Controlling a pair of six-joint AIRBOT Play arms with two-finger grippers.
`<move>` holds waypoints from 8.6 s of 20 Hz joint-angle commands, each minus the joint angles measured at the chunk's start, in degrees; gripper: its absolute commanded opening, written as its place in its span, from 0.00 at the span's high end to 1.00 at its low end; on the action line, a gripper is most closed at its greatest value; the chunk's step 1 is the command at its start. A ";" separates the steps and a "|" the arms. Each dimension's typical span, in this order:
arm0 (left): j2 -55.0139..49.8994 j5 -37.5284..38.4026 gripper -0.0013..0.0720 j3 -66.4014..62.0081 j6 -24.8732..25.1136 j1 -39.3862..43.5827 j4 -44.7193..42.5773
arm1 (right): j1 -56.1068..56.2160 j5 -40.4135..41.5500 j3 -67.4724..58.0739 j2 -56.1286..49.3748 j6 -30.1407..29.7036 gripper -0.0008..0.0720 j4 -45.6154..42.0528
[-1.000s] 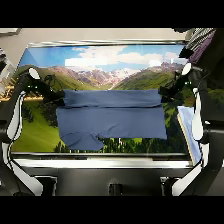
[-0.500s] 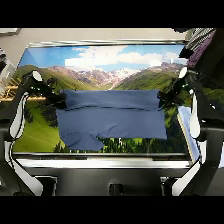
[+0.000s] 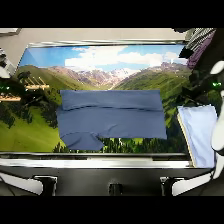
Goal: Fold the clothes and pants, and hang the long-sleeved shirts on hangers.
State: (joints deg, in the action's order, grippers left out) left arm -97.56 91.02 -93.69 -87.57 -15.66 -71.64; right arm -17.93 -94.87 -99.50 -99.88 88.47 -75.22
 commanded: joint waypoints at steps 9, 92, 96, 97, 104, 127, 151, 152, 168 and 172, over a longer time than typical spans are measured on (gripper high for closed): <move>37.68 -23.80 0.34 62.25 -3.19 -3.13 16.83 | -3.17 13.16 40.46 23.93 -5.35 0.33 7.82; 53.77 -7.93 0.97 54.99 -6.25 -4.98 15.26 | -2.45 11.28 50.23 38.47 -9.22 0.95 14.08; 38.56 -12.15 0.97 45.59 -1.79 0.44 15.21 | -2.45 19.17 50.18 30.53 -14.32 0.95 16.83; 33.81 -12.44 0.97 42.40 -0.83 1.75 15.06 | -2.10 21.53 49.96 28.92 -15.78 0.95 18.40; 9.46 -11.96 0.97 18.08 0.13 4.74 14.84 | 6.45 34.01 38.91 18.23 -8.83 0.95 11.17; -4.37 -7.39 0.25 -15.85 -1.18 8.26 -0.63 | -6.91 16.92 24.13 4.96 -13.03 0.11 21.11; -1.07 -16.33 0.96 -3.72 -3.96 17.40 13.68 | 0.33 15.65 20.94 11.98 -6.40 0.95 20.79; -1.31 -19.87 0.96 -0.72 -3.93 19.76 16.39 | 0.33 14.16 19.71 13.42 -5.25 0.95 19.93; -20.41 -45.22 0.97 -0.59 -5.90 51.30 43.04 | 0.33 4.63 12.33 25.73 5.49 0.95 16.90; -25.14 -43.98 0.97 -6.19 -9.18 53.66 43.21 | 0.33 5.40 12.33 25.94 5.81 0.95 17.33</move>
State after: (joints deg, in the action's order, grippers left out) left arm -119.57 46.74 -96.40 -94.59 36.05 -29.50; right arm -17.65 -89.78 -87.09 -74.32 93.65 -58.13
